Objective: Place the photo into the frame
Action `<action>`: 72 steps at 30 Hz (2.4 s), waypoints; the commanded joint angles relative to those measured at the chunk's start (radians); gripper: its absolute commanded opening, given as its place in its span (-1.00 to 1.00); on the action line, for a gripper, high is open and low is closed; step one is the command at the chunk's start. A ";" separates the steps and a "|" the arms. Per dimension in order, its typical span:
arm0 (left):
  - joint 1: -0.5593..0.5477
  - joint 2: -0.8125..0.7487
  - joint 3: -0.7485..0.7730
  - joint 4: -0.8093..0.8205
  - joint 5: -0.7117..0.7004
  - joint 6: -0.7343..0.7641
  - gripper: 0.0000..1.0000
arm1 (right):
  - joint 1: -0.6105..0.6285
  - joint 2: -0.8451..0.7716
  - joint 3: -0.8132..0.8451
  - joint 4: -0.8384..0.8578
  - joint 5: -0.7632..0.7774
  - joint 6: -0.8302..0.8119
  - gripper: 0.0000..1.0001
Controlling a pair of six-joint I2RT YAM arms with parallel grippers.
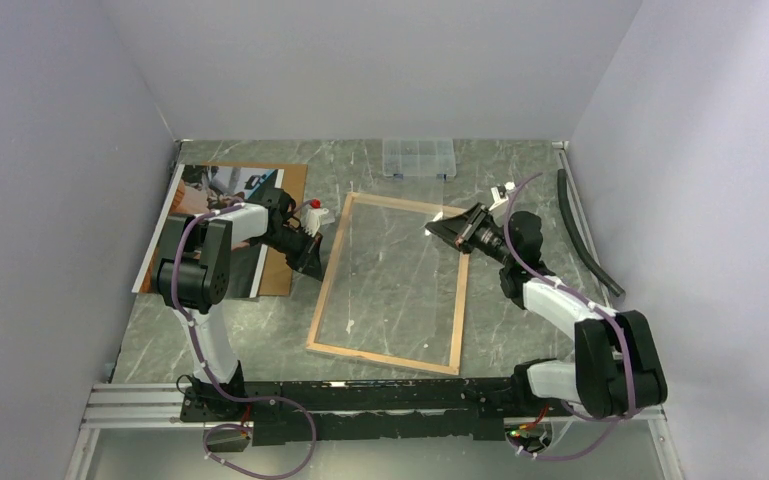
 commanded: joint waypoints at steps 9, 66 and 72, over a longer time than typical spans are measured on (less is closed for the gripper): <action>-0.014 -0.015 0.010 0.004 0.051 0.010 -0.95 | -0.039 -0.027 -0.024 -0.193 -0.027 -0.152 -1.00; -0.014 -0.023 0.003 -0.006 0.087 -0.013 -0.95 | 0.025 0.017 -0.143 -0.253 0.386 -0.162 -1.00; -0.013 -0.022 0.006 -0.004 0.090 -0.018 -0.95 | 0.027 0.025 -0.137 -0.278 0.412 -0.173 -1.00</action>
